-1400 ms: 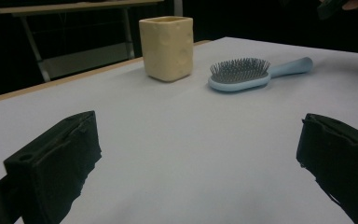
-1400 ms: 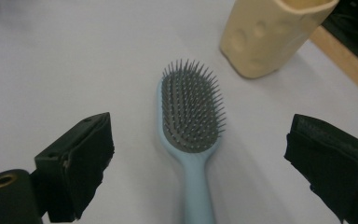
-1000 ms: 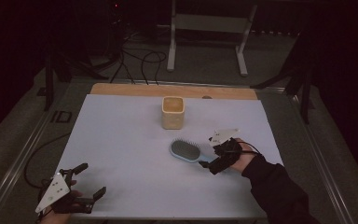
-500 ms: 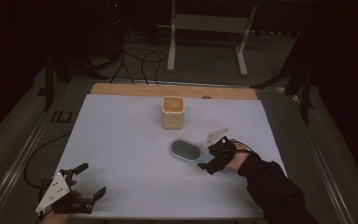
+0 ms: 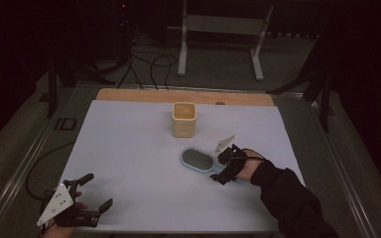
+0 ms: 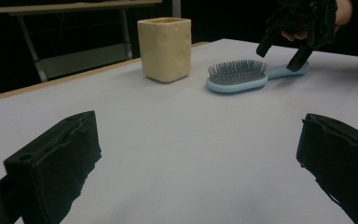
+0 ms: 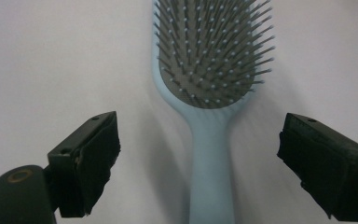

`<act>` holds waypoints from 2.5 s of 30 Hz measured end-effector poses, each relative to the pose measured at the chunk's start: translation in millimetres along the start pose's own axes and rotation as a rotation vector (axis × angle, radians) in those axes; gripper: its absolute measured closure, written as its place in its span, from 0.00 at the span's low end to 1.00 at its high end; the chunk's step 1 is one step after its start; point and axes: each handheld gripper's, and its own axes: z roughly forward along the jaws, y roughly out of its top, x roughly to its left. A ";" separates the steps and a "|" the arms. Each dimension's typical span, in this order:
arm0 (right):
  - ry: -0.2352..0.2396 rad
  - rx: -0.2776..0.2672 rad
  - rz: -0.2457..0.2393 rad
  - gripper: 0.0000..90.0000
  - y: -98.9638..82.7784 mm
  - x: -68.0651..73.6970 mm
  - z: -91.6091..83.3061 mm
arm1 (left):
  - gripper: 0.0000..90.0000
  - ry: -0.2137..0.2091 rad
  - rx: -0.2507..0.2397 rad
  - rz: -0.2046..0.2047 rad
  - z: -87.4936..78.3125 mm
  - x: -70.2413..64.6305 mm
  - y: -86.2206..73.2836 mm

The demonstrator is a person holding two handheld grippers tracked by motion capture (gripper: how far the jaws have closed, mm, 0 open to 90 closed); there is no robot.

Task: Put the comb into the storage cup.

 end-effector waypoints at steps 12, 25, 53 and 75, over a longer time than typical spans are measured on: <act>0.011 0.125 -0.027 0.22 6.8 -2.7 9.0 | 0.00 0.000 0.006 -0.006 0.4 0.3 -0.2; -0.006 0.217 -0.043 0.44 15.9 -5.6 13.7 | 0.00 0.002 0.002 -0.006 0.1 0.7 -0.1; 0.011 0.370 -0.075 0.76 29.0 -8.4 31.1 | 0.00 -0.002 0.003 -0.013 0.3 0.8 -0.8; 0.006 0.251 -0.107 0.78 17.7 -6.6 23.1 | 0.00 0.000 0.007 -0.017 0.9 1.4 -1.6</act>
